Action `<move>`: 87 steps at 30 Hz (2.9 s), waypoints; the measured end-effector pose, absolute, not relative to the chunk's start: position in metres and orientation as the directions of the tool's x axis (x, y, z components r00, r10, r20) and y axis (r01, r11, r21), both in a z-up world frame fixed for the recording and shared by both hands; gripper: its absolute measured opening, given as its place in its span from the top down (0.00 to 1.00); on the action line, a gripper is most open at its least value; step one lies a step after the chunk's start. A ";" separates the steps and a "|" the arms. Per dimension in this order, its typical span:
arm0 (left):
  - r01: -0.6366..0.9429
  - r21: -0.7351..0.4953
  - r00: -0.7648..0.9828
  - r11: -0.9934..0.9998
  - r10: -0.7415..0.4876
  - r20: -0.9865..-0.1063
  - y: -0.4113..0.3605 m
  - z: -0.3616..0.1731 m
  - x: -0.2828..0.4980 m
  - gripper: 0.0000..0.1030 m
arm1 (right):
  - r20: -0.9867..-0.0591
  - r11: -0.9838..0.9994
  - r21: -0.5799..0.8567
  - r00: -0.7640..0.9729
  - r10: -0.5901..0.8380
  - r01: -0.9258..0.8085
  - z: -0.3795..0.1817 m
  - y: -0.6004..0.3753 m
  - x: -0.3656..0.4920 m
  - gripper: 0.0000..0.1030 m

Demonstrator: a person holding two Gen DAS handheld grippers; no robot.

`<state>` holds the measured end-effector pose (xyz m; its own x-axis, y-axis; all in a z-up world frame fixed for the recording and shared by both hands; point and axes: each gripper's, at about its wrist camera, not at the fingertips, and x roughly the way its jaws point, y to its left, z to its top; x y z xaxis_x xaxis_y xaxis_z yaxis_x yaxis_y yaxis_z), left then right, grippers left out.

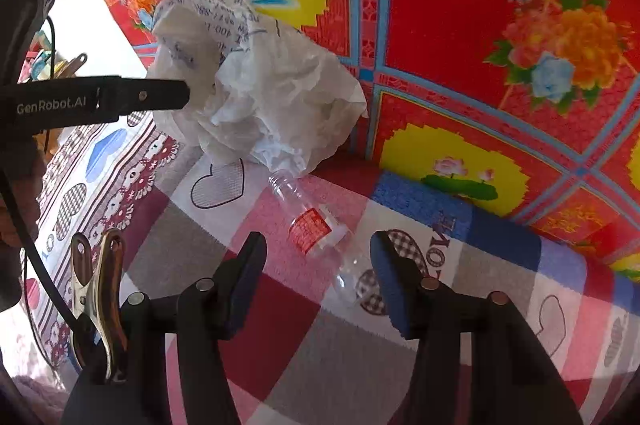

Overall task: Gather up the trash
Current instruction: 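Close the left tool on the white plastic bag while the right tool grasps the clear bottle, then lift the bag with the left tool and the bottle with the right tool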

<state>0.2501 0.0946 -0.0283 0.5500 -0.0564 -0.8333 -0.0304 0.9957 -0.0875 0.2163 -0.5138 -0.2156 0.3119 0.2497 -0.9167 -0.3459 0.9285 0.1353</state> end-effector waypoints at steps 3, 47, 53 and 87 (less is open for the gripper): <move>-0.014 -0.105 0.541 0.994 -0.081 -0.837 0.090 -0.034 0.258 0.31 | -0.921 0.926 0.133 0.301 0.247 -0.352 -0.221 -0.512 0.219 0.47; 0.062 -0.171 0.570 0.983 -0.176 -0.802 0.047 -0.011 0.205 0.77 | -0.856 0.931 0.353 0.371 0.361 -0.090 -0.190 -0.581 0.167 0.67; 0.100 -0.169 0.569 0.981 -0.195 -0.799 0.025 -0.005 0.186 0.77 | -0.846 0.931 0.364 0.406 0.345 -0.031 -0.174 -0.599 0.144 0.67; 0.354 -0.138 0.528 0.925 -0.320 -0.787 -0.180 0.032 0.048 0.77 | -0.810 0.914 0.346 0.560 0.176 0.213 -0.082 -0.742 -0.052 0.67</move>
<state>0.0478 -0.1800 0.0319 0.5278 -0.3196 -0.7869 0.3544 0.9249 -0.1380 -0.0516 -0.7415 -0.0822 0.5598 0.1764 -0.8096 0.2131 0.9136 0.3464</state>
